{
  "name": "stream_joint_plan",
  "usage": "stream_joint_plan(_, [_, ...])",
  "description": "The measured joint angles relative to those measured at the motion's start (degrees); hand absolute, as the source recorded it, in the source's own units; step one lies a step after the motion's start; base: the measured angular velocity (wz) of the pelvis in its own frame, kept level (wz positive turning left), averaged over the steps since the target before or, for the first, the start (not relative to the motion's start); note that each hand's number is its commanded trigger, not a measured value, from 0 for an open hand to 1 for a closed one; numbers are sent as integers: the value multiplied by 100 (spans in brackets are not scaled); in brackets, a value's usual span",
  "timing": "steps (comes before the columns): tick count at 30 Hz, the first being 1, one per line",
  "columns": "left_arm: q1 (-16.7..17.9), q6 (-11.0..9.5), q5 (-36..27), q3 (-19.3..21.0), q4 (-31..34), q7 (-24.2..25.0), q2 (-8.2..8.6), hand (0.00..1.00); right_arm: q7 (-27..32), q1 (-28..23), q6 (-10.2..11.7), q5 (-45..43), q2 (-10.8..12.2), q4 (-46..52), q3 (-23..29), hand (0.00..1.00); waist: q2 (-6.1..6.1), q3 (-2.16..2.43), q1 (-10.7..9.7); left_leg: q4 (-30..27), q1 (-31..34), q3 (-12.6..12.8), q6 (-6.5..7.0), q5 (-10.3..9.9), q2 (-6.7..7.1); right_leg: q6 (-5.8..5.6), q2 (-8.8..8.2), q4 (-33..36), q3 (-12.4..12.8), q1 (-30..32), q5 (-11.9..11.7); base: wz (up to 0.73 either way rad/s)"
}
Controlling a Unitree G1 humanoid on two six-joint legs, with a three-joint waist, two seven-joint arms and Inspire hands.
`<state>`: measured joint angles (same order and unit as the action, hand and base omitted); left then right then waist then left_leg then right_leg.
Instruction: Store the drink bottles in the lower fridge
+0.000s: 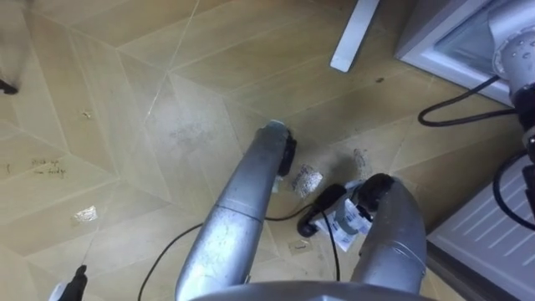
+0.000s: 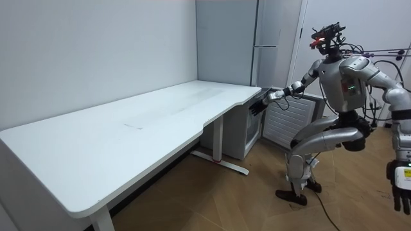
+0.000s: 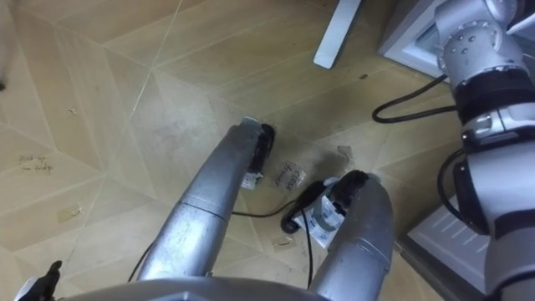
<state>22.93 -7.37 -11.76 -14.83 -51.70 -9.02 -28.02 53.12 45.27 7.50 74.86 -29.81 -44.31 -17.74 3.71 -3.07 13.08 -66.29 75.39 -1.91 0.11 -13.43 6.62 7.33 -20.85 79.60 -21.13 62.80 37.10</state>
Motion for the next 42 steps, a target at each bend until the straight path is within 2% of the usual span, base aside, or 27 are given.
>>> stream_joint_plan(4, [0, -35, -9, -67, 50, -57, -1, 0, -39, -15, 0, 0, -1, 0, -12, 0, -3, -2, -26, 117, -20, -33, -2, 6, -12, -20, 53, -156, -58, -41, -66, 0])
stream_joint_plan(7, [0, -12, -17, -104, 34, -56, 0, 0, -285, -210, 0, 2, -1, -103, -10, 0, -5, -3, 3, 278, -229, -65, 4, 63, -36, -69, 125, -386, -123, -281, -124, 2])
stream_joint_plan(9, [-2, -12, -43, -120, 35, -34, 0, 0, -660, -383, -1, 63, 2, -297, -14, 0, -13, -7, 8, 466, -472, -94, -9, 74, -76, -123, 207, -659, -201, -570, -179, 2])
stream_joint_plan(11, [-9, -8, -173, -124, 36, -20, -17, 0, -1091, -583, -1, 116, -1, -550, -91, 0, -13, -10, 2, 631, -715, -149, -3, 73, -89, -118, 231, -911, -334, -877, -240, 2])
stream_joint_plan(12, [-10, 7, -207, -132, 42, -14, -17, 0, -1419, -745, -1, 116, -15, -719, -113, 0, -12, -10, 7, 744, -884, -162, 10, 65, -97, -183, 298, -1082, -332, -1048, -273, 3])
stream_joint_plan(16, [-82, 177, -239, -273, 120, -10, -10, 0, -2236, -1068, -7, 108, -34, -987, -126, 0, 15, -23, -41, 1070, -1279, -110, 74, 74, -93, -315, 323, -1444, -330, -1415, -398, -2])
stream_joint_plan(20, [-381, 276, -235, -263, 125, 121, -3, 0, -3348, -1276, -278, 98, -104, -1414, -104, 0, 41, -25, -183, 1424, -1705, -107, 156, 120, -110, -381, 421, -1906, -352, -1836, -554, -1])
stream_joint_plan(22, [-489, 310, -193, -246, 126, 128, 45, 0, -3802, -1497, -300, -245, -110, -1559, -104, 0, 43, -26, -209, 1536, -1966, -74, 201, 94, -113, -441, 452, -2071, -338, -2101, -588, -4])
stream_joint_plan(23, [-522, 318, -52, -187, 128, 124, 115, 0, -4029, -1649, -328, -590, -135, -1604, -84, 0, 45, -25, -216, 1654, -2158, -45, 217, 85, -139, -511, 530, -2242, -285, -2266, -629, -20])
stream_joint_plan(24, [-529, 330, 140, -81, 127, 123, 219, 0, -4219, -1779, -340, -825, -161, -1623, 8, 0, 43, -20, -215, 1770, -2334, -19, 225, 80, -197, -532, 616, -2448, -264, -2438, -709, -25])
stream_joint_plan(28, [-609, 440, 249, -87, 125, 117, 299, 0, -4562, -2131, -359, -1387, -164, -1813, 116, 0, 43, -16, -319, 2162, -2948, -14, 230, 76, -343, -585, 874, -3147, -310, -3115, -943, -17])
stream_joint_plan(30, [-703, 442, 286, -77, 124, 106, 305, 0, -4684, -2482, -380, -1938, -142, -1719, 172, 0, 39, 27, -341, 2422, -3262, 29, 229, 76, -438, -608, 1024, -3575, -301, -3447, -1095, -16])
stream_joint_plan(31, [-720, 441, 339, -67, 129, 92, 311, 0, -4686, -2592, -381, -2097, -137, -1669, 202, 0, 42, 32, -344, 2476, -3337, 56, 230, 76, -461, -620, 1056, -3662, -287, -3525, -1129, -19])
stream_joint_plan(33, [-795, 461, 523, 65, 114, 79, 414, 0, -4645, -3001, -384, -2920, -51, -1437, 365, 0, 16, 58, -385, 2773, -3719, 114, 242, 98, -504, -658, 1149, -4083, -271, -3904, -1289, -16])
stream_joint_plan(34, [-808, 460, 523, 112, 90, 77, 458, 0, -4630, -3082, -386, -3049, -30, -1378, 394, 0, 4, 71, -404, 2853, -3824, 138, 249, 107, -510, -668, 1166, -4190, -264, -4005, -1332, -15])
stream_joint_plan(36, [-848, 450, 533, 154, -34, 64, 593, 0, -4559, -3342, -384, -3641, 63, -1170, 593, 0, -61, 180, -538, 3270, -4277, 216, 278, 181, -513, -737, 1242, -4715, -232, -4447, -1528, -13])
stream_joint_plan(37, [-849, 448, 575, 164, -63, 53, 626, 0, -4504, -3426, -382, -3816, 77, -1073, 658, 0, -68, 190, -584, 3387, -4413, 256, 287, 203, -510, -753, 1248, -4851, -225, -4574, -1583, -14])
stream_joint_plan(38, [-809, 447, 656, 187, -61, 43, 678, 0, -4396, -3592, -381, -4106, 101, -884, 793, 0, -72, 226, -641, 3588, -4677, 337, 305, 225, -508, -798, 1277, -5089, -177, -4807, -1664, -25])
stream_joint_plan(40, [-685, 453, 748, 326, 14, 43, 730, 0, -4306, -3854, -471, -4339, 120, -558, 910, 0, -19, 254, -705, 3877, -5062, 474, 321, 238, -483, -852, 1292, -5357, -76, -5119, -1745, -24])
stream_joint_plan(42, [-539, 455, 760, 606, 87, 30, 761, 0, -4180, -4196, -632, -4644, 157, -94, 1073, 0, 108, 232, -903, 4203, -5495, 569, 343, 280, -419, -919, 1282, -5629, -31, -5501, -1820, -11])
